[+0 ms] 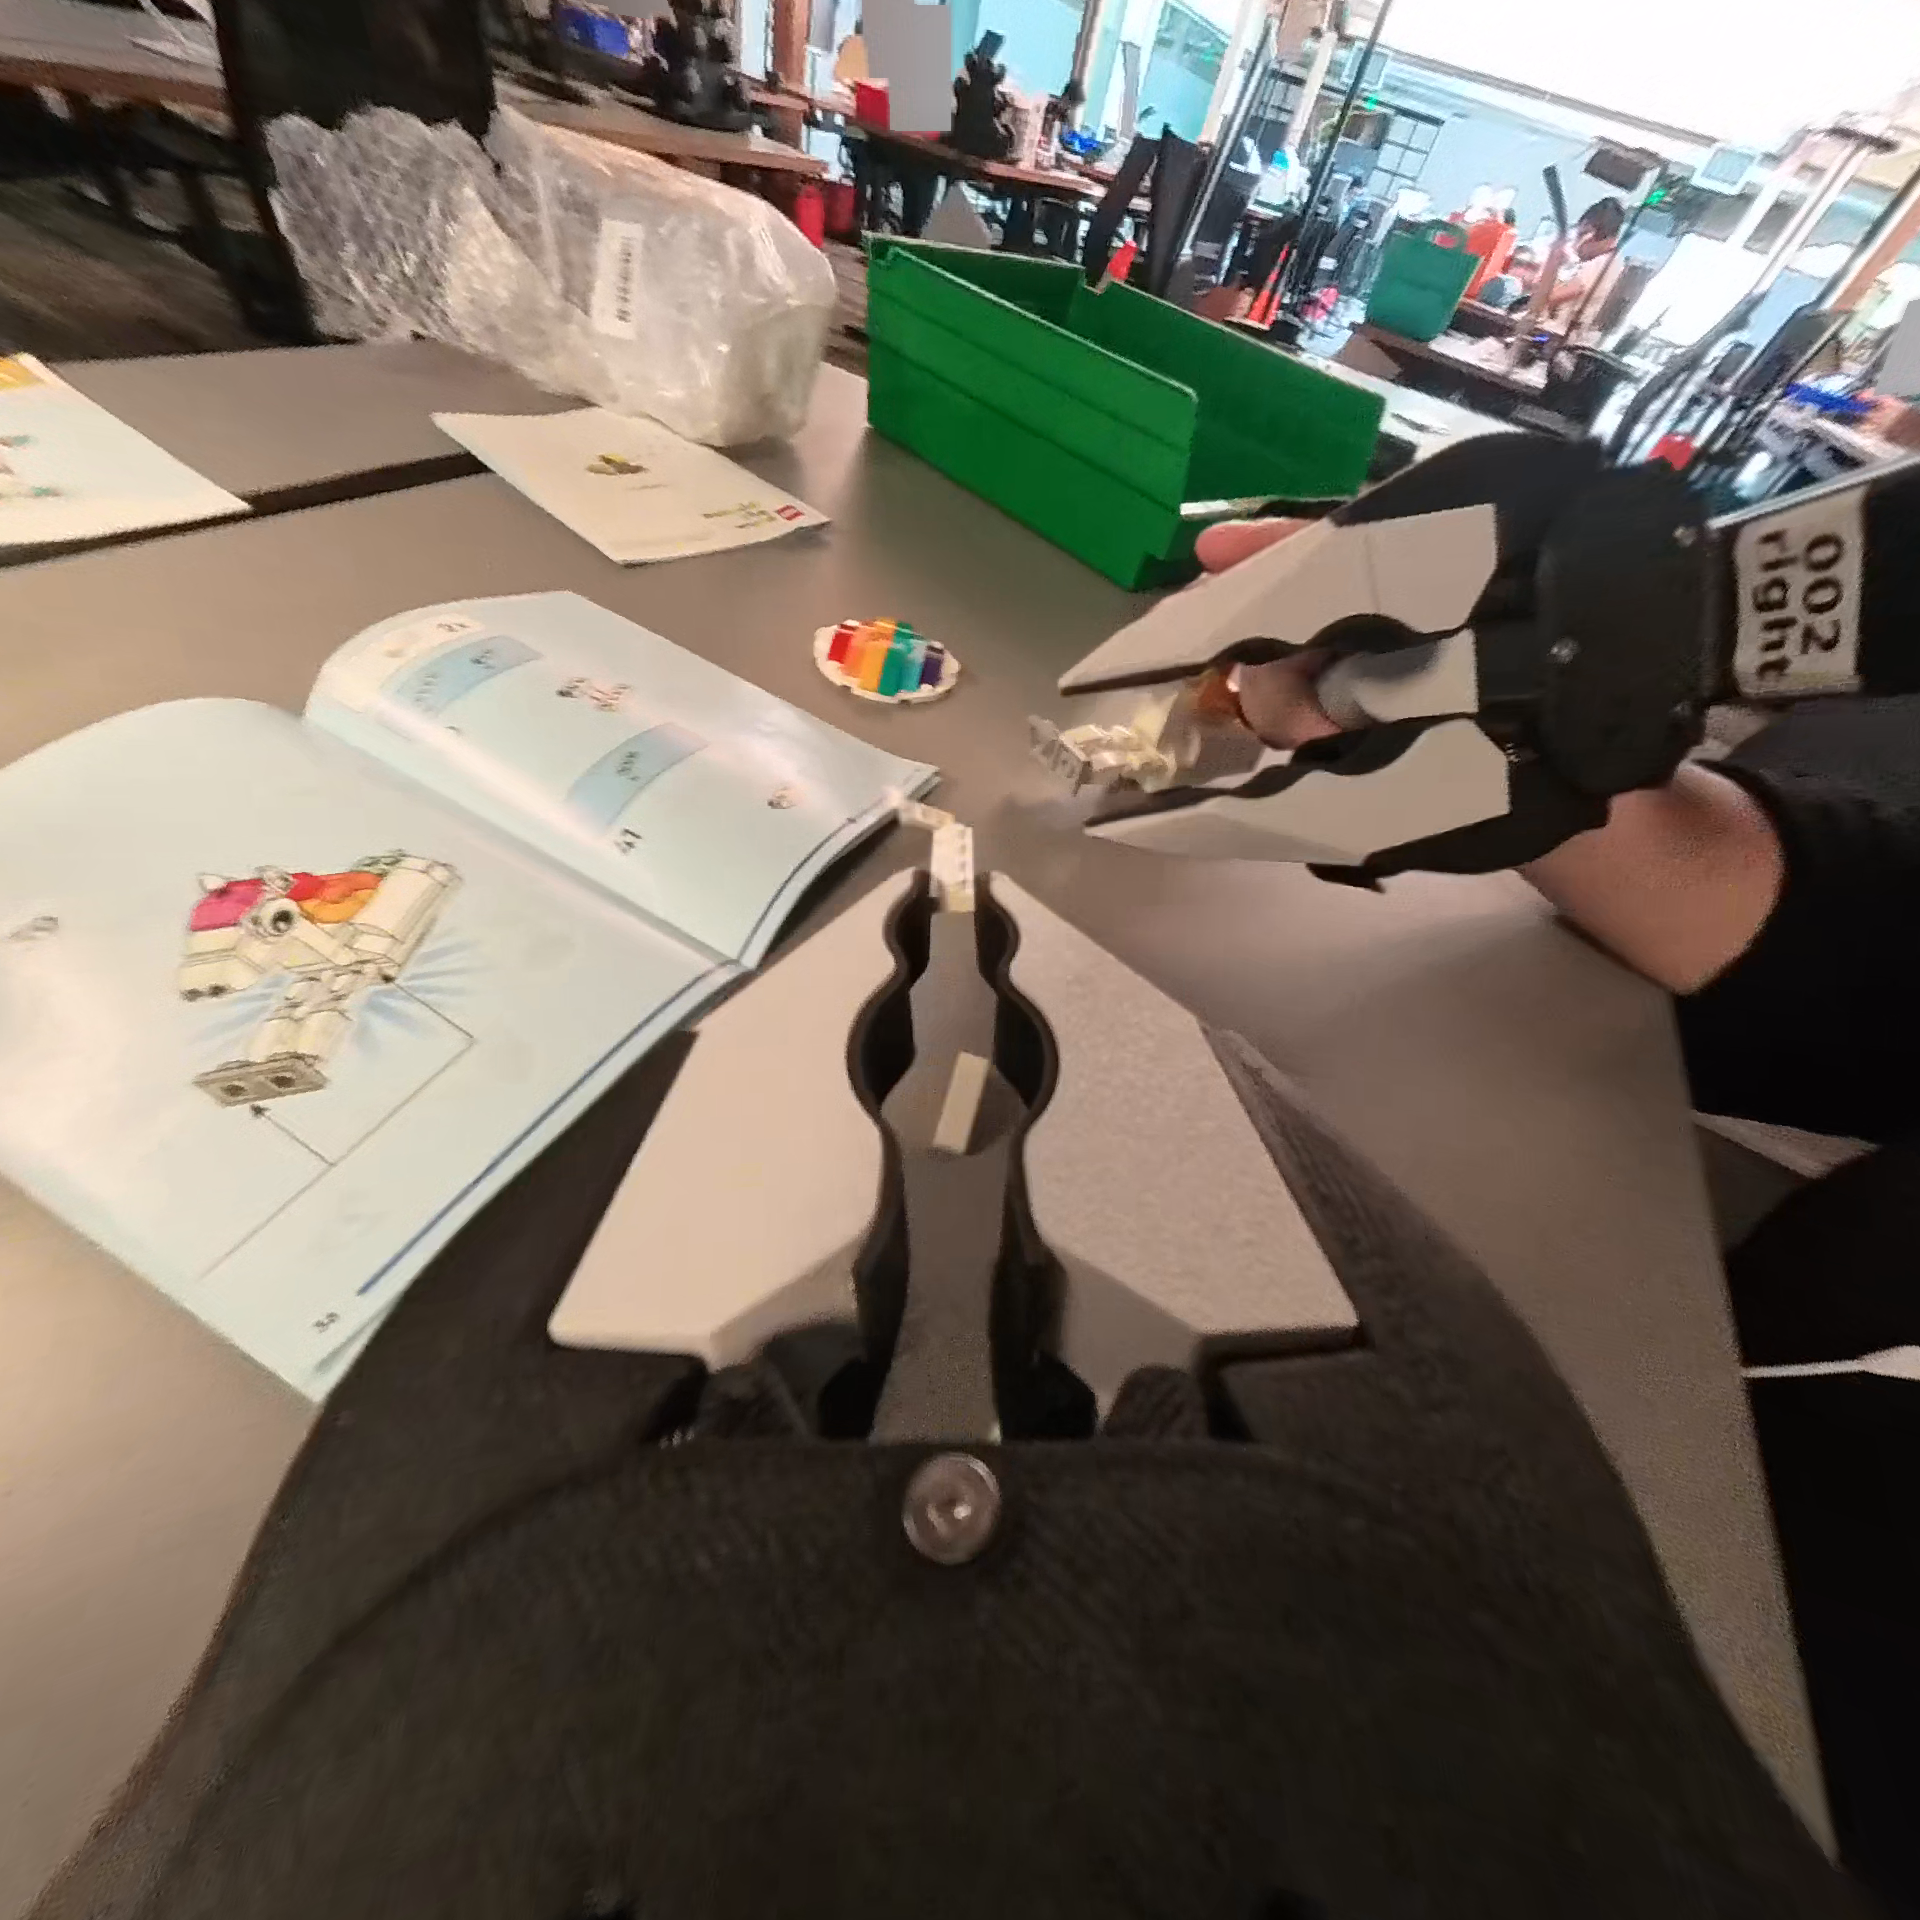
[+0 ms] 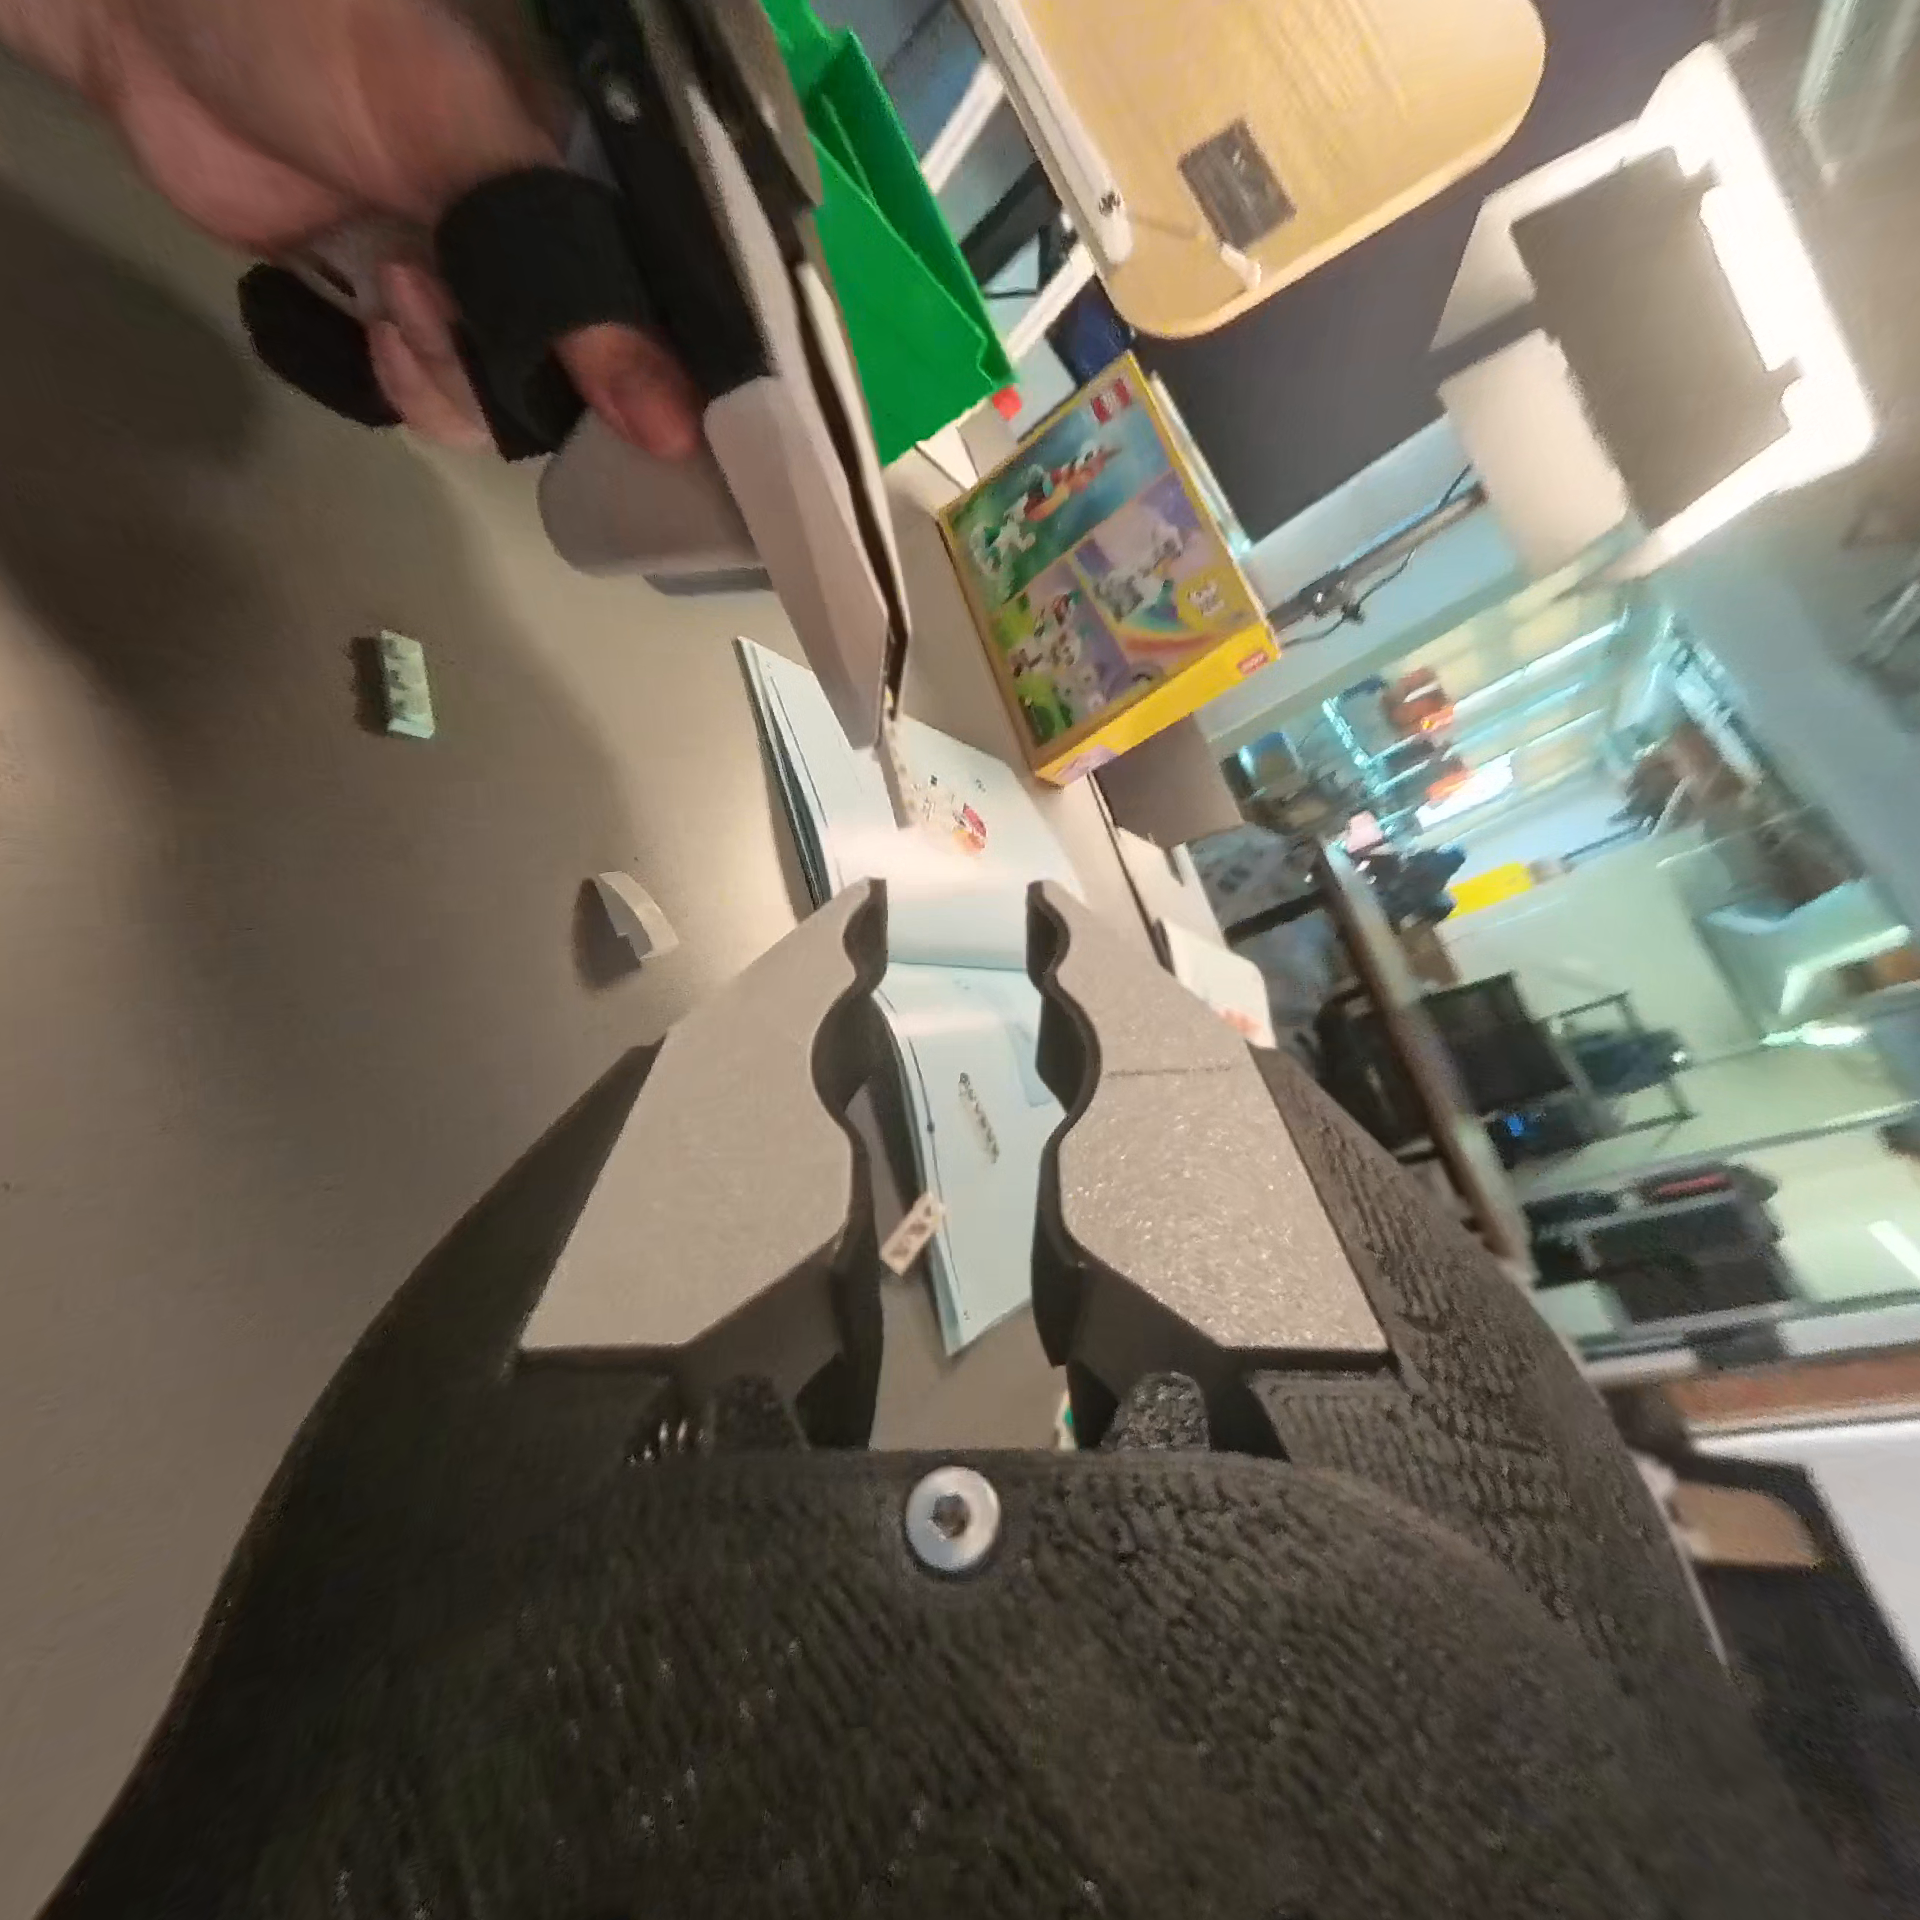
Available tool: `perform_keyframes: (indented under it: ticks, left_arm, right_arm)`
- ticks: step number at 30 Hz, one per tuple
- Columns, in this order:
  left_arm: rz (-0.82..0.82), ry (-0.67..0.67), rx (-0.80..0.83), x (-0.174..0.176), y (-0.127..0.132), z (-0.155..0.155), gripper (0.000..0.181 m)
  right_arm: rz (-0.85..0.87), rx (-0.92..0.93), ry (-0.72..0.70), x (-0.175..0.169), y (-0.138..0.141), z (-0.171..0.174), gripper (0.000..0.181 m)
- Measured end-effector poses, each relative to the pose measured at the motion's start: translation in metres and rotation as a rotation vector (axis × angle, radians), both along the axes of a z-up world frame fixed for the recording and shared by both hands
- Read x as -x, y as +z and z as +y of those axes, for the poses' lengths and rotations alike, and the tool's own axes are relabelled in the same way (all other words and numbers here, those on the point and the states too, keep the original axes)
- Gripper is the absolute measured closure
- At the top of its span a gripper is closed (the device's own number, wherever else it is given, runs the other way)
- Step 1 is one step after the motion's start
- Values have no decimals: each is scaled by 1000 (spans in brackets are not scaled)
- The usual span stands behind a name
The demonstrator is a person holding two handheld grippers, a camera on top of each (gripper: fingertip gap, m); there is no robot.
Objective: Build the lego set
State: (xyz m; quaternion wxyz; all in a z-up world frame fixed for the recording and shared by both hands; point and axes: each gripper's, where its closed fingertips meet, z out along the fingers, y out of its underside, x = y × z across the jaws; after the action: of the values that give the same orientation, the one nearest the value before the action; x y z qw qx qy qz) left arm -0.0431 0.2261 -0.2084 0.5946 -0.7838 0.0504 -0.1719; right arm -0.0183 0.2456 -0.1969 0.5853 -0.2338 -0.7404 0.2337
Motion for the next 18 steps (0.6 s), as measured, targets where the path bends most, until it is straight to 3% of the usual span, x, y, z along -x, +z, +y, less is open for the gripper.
perform_keyframes:
  ticks: [7,10,13,18]
  left_arm:
    - [195,37,-176,-9,15,-3,174]
    - [287,35,-247,-20,14,-6,174]
    - [357,22,-322,-28,16,-10,174]
    - [365,-7,-397,-35,22,-16,174]
  right_arm:
    - [85,126,-38,-7,31,8,157]
    - [43,191,-123,-17,42,19,159]
    - [-175,218,-204,-29,27,25,162]
    - [-711,137,-275,-30,-3,42,166]
